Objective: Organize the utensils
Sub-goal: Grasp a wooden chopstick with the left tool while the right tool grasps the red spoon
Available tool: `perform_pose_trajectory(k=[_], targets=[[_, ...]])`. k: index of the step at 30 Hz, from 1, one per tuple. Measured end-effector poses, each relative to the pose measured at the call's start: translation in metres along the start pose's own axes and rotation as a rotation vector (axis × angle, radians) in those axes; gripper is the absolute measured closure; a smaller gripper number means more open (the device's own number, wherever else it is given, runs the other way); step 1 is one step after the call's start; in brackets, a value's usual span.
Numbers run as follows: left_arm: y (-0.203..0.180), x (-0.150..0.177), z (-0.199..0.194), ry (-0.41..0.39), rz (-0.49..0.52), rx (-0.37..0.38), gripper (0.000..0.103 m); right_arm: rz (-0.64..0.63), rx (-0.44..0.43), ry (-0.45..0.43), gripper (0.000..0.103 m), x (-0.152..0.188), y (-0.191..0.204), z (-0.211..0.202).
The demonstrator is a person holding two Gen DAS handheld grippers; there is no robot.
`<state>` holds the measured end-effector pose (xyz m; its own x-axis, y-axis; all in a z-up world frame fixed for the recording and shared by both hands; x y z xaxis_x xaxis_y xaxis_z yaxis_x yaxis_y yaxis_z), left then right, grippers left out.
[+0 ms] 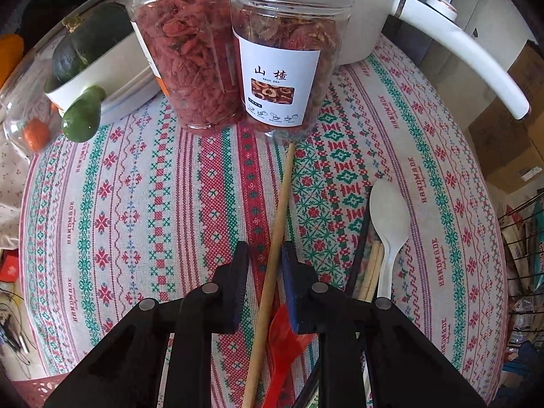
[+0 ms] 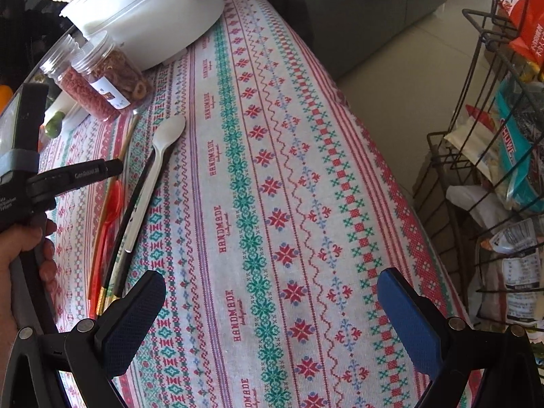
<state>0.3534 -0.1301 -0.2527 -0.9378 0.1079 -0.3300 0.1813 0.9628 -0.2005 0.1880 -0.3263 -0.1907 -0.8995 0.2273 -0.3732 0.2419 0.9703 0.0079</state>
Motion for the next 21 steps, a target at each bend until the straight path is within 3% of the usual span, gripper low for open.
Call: perform_pose_trajectory(k=[4, 9, 21], targets=[[-0.003, -0.002, 0.001, 0.029, 0.005, -0.005, 0.095, -0.003, 0.005, 0.009, 0.001, 0.000, 0.000, 0.005], [-0.016, 0.019, -0.005, 0.027, 0.077, 0.012, 0.096, -0.006, 0.011, 0.012, 0.001, 0.001, 0.004, 0.005], [-0.056, 0.085, -0.112, -0.119, 0.213, 0.144, 0.096, -0.005, 0.031, -0.014, 0.001, 0.008, 0.005, -0.009]])
Point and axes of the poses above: each gripper's, at about its wrist camera, not at the fingertips, and z roughly the way its jaws point, y to its left, x to its underside, the point moved 10 cm from there along z, roughly the way its jaws point, and after that the axes turned 13 degrees about x, right-handed, at the moved point
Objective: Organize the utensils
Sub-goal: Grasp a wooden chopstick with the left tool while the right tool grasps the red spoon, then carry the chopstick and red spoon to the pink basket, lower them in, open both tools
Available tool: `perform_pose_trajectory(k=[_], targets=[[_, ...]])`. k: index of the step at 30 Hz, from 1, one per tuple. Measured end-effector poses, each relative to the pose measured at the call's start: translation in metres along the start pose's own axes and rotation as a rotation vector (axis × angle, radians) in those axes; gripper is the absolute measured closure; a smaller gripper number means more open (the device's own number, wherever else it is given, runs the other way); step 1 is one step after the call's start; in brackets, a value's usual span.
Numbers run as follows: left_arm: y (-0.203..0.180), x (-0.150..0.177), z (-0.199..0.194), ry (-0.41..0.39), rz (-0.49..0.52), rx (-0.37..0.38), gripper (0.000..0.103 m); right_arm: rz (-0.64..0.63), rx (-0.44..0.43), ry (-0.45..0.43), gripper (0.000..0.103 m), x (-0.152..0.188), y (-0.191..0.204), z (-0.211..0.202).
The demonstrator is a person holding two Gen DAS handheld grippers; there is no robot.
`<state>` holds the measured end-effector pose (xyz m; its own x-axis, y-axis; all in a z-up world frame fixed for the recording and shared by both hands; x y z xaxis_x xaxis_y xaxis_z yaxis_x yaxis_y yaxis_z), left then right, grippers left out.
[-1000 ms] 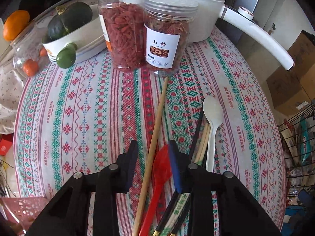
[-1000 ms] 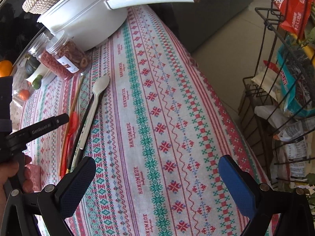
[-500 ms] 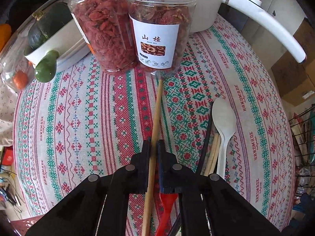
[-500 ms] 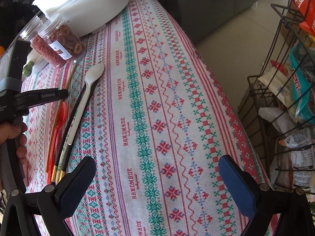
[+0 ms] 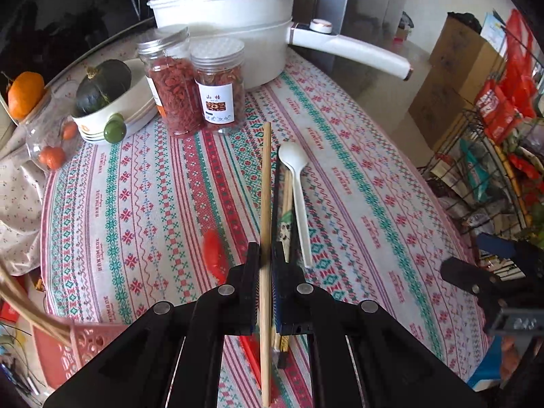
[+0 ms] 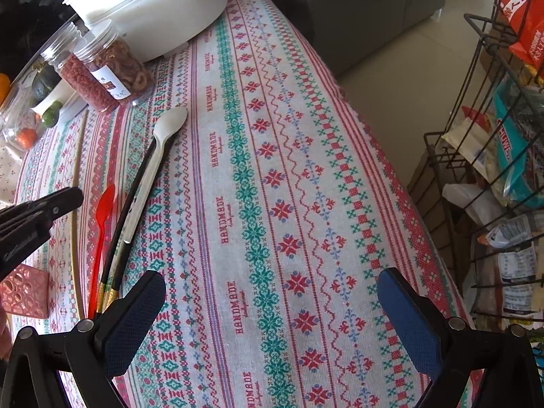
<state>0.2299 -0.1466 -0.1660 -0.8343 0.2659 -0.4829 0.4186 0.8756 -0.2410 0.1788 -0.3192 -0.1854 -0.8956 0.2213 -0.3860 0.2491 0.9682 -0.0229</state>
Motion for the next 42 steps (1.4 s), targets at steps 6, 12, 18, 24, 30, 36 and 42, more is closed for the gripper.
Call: perform_pose_trajectory(k=[6, 12, 18, 24, 30, 36, 42], targets=[[-0.016, 0.027, -0.057, -0.101, 0.035, 0.060, 0.096, 0.012, -0.021, -0.009, 0.001, 0.003, 0.008, -0.013], [-0.016, 0.049, -0.121, -0.248, 0.039, 0.091, 0.096, 0.001, -0.076, -0.013, 0.001, 0.004, 0.038, -0.018], [0.005, 0.065, -0.165, -0.369, 0.014, 0.094, 0.096, -0.054, -0.181, 0.019, 0.028, 0.004, 0.098, -0.014], [0.047, 0.080, -0.188, -0.411, -0.061, 0.094, 0.097, -0.131, -0.264, 0.064, 0.055, 0.013, 0.167, -0.001], [0.075, 0.086, -0.210, -0.446, -0.115, 0.092, 0.097, -0.194, -0.275, 0.050, 0.073, 0.015, 0.218, 0.013], [0.090, 0.088, -0.221, -0.465, -0.141, 0.092, 0.097, -0.263, -0.204, 0.056, 0.075, 0.019, 0.247, 0.036], [0.095, 0.089, -0.218, -0.462, -0.152, 0.083, 0.097, -0.326, -0.128, 0.020, 0.089, 0.020, 0.262, 0.055]])
Point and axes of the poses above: each gripper's, at about its wrist camera, not at the fingertips, and z roughly the way its jaws point, y to its left, x to its underside, the point moved 10 cm from there along z, roughly the way its jaws point, and after that the axes turned 13 degrees about x, right-handed, at the moved point
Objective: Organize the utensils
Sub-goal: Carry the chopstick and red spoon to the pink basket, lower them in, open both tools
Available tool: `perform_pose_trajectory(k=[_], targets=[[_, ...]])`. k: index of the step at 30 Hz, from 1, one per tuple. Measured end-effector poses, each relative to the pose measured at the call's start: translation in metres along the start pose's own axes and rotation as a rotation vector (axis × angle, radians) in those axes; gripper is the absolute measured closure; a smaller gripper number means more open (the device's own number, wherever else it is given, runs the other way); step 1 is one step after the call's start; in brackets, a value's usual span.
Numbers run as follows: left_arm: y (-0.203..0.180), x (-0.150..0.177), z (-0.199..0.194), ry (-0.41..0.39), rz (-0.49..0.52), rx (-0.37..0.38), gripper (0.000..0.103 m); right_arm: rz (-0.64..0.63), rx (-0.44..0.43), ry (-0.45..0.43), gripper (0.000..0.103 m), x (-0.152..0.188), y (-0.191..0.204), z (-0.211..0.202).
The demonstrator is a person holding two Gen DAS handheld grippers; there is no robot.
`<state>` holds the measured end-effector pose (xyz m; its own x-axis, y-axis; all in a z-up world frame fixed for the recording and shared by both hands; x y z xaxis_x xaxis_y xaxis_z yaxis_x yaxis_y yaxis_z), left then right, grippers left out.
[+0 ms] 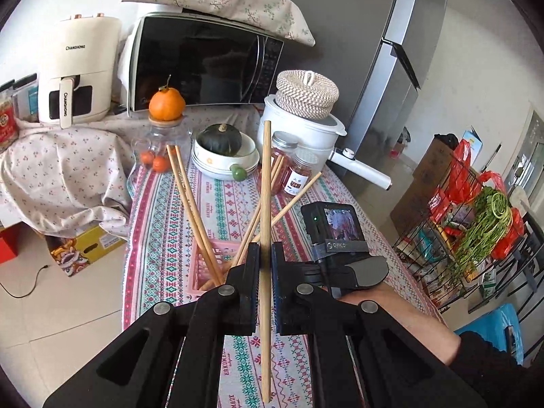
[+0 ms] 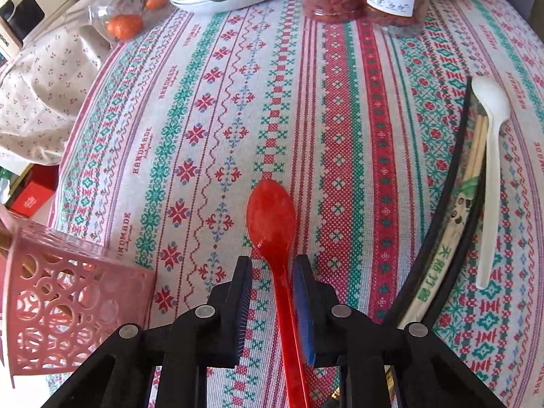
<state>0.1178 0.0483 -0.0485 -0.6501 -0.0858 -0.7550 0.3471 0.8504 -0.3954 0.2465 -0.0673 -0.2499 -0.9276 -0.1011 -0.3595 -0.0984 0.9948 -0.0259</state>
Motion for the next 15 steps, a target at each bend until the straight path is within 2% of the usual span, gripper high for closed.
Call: perform_pose_trajectory(k=[3, 6, 7, 15], targets=[[0.005, -0.005, 0.000, -0.019, -0.002, -0.018, 0.097, -0.027, 0.037, -0.026, 0.096, -0.006, 0.001, 0.003], [0.013, -0.012, -0.003, -0.052, -0.024, -0.036, 0.097, -0.002, 0.055, -0.039, 0.097, -0.008, -0.004, 0.002], [0.016, -0.015, -0.005, -0.068, -0.032, -0.040, 0.097, 0.007, 0.057, -0.049, 0.101, -0.010, -0.007, -0.001], [0.029, -0.048, -0.023, -0.234, -0.059, -0.078, 0.096, 0.077, -0.037, -0.164, 0.101, -0.020, -0.031, -0.053]])
Point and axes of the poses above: each gripper's, at about its wrist camera, not at the fingertips, and z roughly the way its jaws point, y to its left, x to its underside, the point moved 10 cm from there along z, roughly the way its jaws point, and after that the axes turned 13 degrees about x, right-handed, at the moved point
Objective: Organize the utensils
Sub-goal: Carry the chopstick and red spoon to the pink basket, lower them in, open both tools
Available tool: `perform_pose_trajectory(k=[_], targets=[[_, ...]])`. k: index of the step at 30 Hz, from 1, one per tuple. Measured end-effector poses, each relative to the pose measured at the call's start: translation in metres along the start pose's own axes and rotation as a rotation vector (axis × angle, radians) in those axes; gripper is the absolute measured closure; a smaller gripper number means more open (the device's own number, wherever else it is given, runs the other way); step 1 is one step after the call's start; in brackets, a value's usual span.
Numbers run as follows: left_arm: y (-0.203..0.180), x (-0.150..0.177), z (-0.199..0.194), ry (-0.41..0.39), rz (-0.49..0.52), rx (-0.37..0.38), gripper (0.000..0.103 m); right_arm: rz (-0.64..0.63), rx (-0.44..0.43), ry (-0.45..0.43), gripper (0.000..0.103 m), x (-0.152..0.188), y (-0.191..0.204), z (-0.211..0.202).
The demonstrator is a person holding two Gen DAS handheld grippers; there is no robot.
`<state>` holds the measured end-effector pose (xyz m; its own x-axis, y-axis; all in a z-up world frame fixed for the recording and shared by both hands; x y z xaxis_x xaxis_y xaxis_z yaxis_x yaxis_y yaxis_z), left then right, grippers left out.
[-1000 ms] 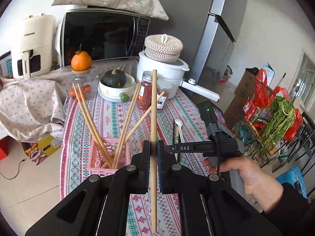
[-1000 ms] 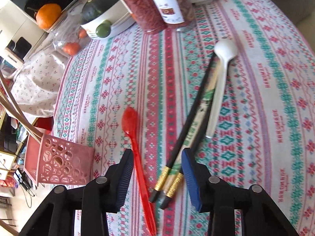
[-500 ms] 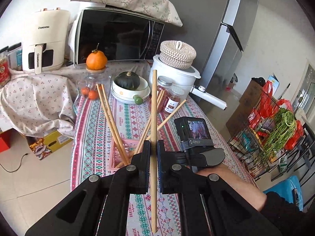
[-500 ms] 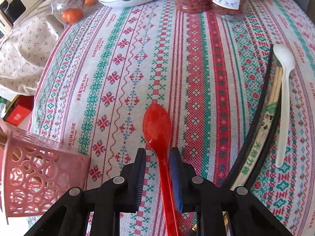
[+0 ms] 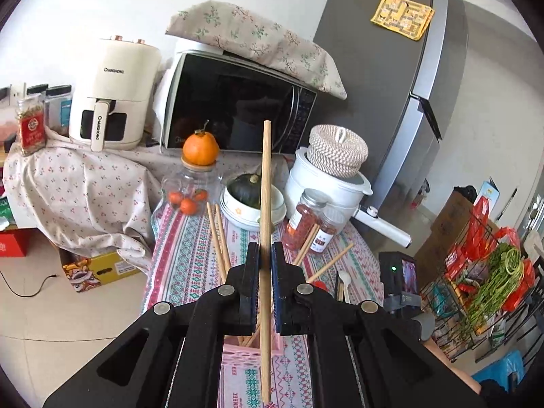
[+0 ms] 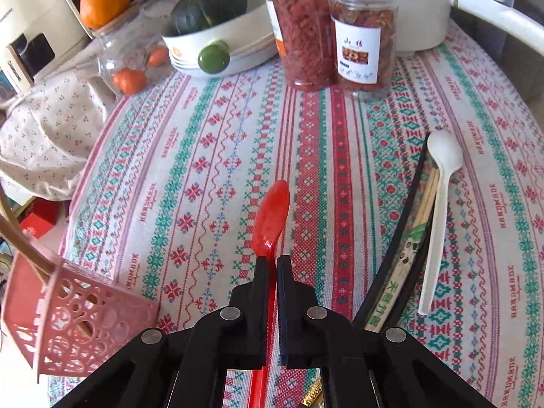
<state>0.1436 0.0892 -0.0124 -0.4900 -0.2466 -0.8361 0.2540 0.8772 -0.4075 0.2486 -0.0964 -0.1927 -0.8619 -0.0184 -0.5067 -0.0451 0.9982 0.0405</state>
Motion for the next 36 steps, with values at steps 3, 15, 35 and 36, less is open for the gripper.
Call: perform_pose_trajectory(k=[3, 15, 35, 36], targets=[[0.001, -0.010, -0.003, -0.055, -0.011, -0.002, 0.097, 0.012, -0.020, -0.020, 0.101, -0.002, -0.007, -0.014], [0.004, -0.026, 0.025, -0.239, 0.105, -0.069, 0.096, 0.089, -0.106, -0.200, 0.101, -0.011, -0.014, -0.094], [0.066, 0.052, 0.048, 0.163, -0.097, -0.110, 0.063, 0.097, -0.130, -0.527, 0.101, -0.019, 0.016, -0.185], [0.070, 0.057, 0.044, 0.192, -0.114, -0.118, 0.056, 0.095, -0.132, -0.550, 0.100, -0.020, 0.022, -0.190]])
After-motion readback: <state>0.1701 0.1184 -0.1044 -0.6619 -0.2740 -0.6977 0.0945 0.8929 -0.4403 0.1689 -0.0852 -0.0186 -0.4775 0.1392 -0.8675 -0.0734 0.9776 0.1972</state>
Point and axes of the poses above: each gripper's, at about its wrist camera, not at the fingertips, and z roughly the way its jaws point, y to its left, x to its underside, the point moved 10 cm from there along z, roughly the way its jaws point, and after that the axes turned 13 degrees about x, right-handed, at the moved point
